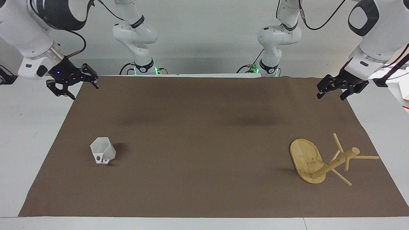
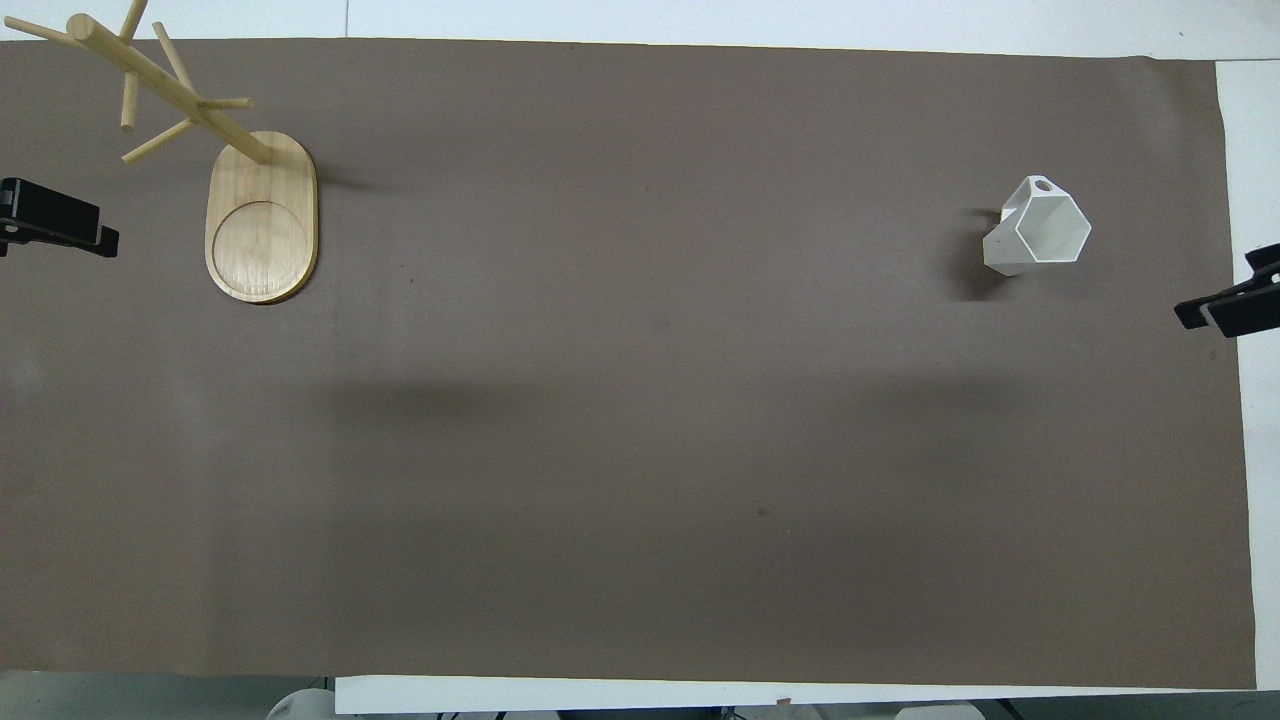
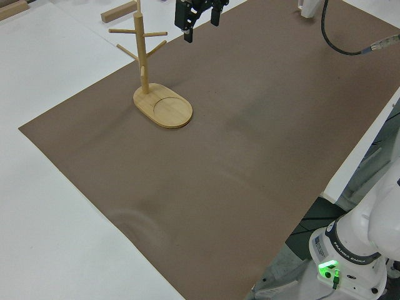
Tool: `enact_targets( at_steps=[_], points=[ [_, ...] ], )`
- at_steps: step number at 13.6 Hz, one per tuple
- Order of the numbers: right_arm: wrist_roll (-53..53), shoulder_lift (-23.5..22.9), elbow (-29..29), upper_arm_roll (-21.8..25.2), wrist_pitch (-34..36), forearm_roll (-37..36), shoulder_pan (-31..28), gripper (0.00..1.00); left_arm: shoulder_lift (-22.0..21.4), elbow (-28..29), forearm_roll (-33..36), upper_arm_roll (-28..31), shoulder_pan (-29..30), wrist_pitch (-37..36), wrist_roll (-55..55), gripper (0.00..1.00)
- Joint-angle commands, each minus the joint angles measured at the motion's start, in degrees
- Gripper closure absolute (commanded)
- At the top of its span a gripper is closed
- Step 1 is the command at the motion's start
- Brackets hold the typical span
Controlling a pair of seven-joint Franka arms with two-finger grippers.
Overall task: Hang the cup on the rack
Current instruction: 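Open the right gripper and move it toward the white hexagonal cup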
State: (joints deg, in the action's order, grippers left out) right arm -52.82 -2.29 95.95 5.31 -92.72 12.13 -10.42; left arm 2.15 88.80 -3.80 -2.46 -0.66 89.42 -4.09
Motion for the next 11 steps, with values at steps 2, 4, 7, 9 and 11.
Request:
enact_targets(
  at_steps=[2,4,7,9,11],
  points=[
    [-26.3,-6.6,1.5,-0.3,-5.4,12.1,-5.7,0.01,-0.7,0.5,-0.7,-0.1,0.6,-1.2,0.8,0.00],
    [-41.4,-12.2,0.6,-0.3,-6.4,19.8,-8.6,0.01,-0.7,0.5,-0.7,-0.1,0.4,-1.2,0.7,0.00],
    [-55.0,-23.2,-8.2,-0.8,-3.4,26.7,-13.4,0.01,-0.7,0.5,-0.7,-0.1,0.8,-0.8,0.4,0.00],
    [-59.5,-29.6,-12.9,-2.8,-0.3,30.2,-17.3,0.01,-0.7,0.5,-0.7,-0.1,0.8,-0.7,0.7,0.00],
    [-65.0,-34.5,-13.2,-9.1,0.6,33.9,-23.3,0.01,-0.7,0.6,-0.7,-0.1,0.8,-0.6,0.7,0.00]
  ],
)
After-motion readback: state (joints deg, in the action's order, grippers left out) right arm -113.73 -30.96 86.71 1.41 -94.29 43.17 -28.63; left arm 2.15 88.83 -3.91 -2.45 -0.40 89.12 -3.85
